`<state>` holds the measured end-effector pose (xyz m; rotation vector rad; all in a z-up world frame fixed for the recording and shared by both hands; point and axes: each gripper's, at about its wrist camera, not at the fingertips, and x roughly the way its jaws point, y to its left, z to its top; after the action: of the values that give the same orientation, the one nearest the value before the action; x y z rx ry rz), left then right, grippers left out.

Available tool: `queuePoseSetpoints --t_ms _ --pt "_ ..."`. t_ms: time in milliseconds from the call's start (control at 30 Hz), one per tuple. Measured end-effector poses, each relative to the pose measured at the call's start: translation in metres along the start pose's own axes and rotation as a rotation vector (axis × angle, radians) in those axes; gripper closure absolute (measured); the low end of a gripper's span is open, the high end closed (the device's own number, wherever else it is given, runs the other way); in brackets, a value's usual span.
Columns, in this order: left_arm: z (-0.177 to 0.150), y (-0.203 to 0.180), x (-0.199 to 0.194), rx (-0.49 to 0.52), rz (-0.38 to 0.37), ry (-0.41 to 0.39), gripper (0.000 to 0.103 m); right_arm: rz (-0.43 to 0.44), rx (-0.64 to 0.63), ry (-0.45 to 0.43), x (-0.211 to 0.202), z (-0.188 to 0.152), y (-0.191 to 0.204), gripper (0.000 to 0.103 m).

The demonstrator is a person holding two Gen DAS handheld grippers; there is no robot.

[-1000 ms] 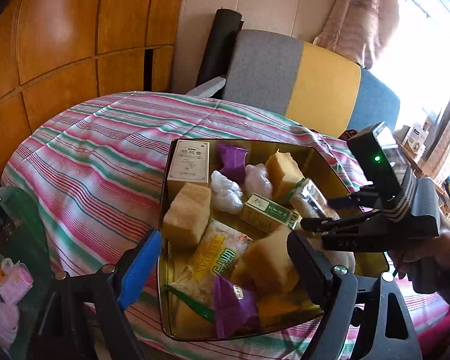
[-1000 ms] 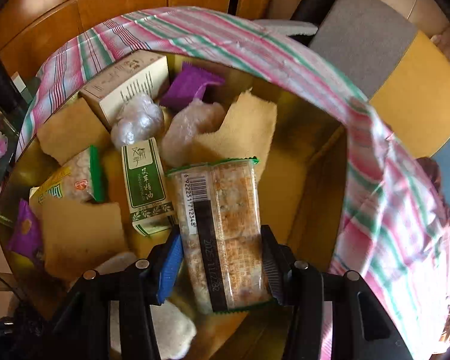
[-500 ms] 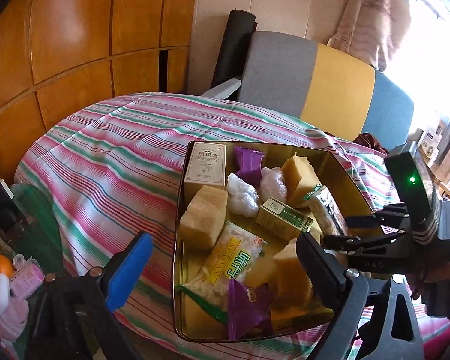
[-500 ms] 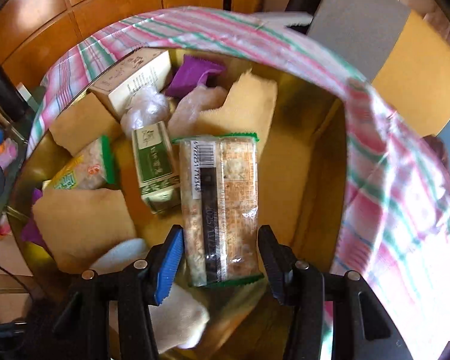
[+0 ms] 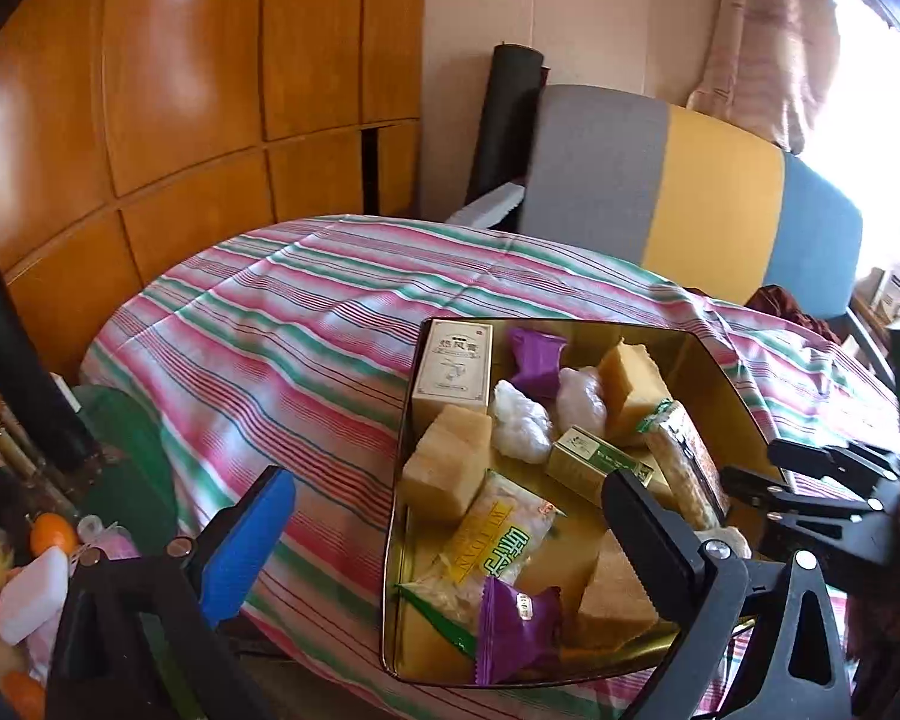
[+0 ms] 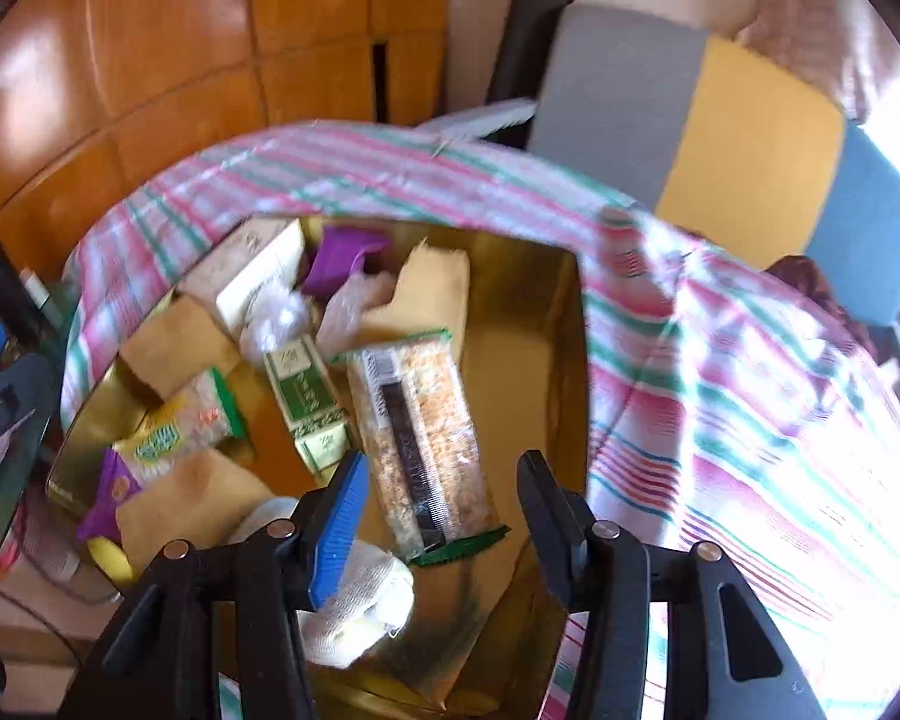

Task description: Organize objects

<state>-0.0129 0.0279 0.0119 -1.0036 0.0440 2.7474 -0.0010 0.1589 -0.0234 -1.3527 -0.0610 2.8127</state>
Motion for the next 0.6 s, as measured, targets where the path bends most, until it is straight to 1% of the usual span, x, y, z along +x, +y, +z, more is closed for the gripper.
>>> queuePoseSetpoints --t_ms 100,200,267,367,433,500,600 --pt "0.001 0.000 -0.006 -0.013 0.002 -0.017 0.000 -0.043 0.053 -0.062 -0.017 -0.007 0.000 0.051" --pt "0.001 -0.006 -0.010 -0.001 0.040 -0.032 0.000 -0.101 0.100 -0.110 -0.032 -0.012 -0.003 0.051" --pt "-0.001 -0.008 -0.013 0.003 0.041 -0.039 0.000 -0.133 0.134 -0.134 -0.040 -0.015 -0.006 0.051" --pt "-0.005 -0.008 -0.018 -0.018 0.028 -0.046 0.000 -0.172 0.186 -0.159 -0.052 -0.022 -0.012 0.051" --pt "-0.007 -0.009 -0.019 -0.017 0.041 -0.055 0.000 -0.191 0.206 -0.169 -0.057 -0.026 -0.014 0.051" --pt "-0.009 -0.011 -0.019 -0.008 0.055 -0.050 0.000 -0.193 0.216 -0.166 -0.058 -0.028 -0.016 0.051" --pt "-0.011 -0.011 -0.019 -0.011 0.056 -0.042 0.000 -0.192 0.228 -0.160 -0.058 -0.030 -0.019 0.051"
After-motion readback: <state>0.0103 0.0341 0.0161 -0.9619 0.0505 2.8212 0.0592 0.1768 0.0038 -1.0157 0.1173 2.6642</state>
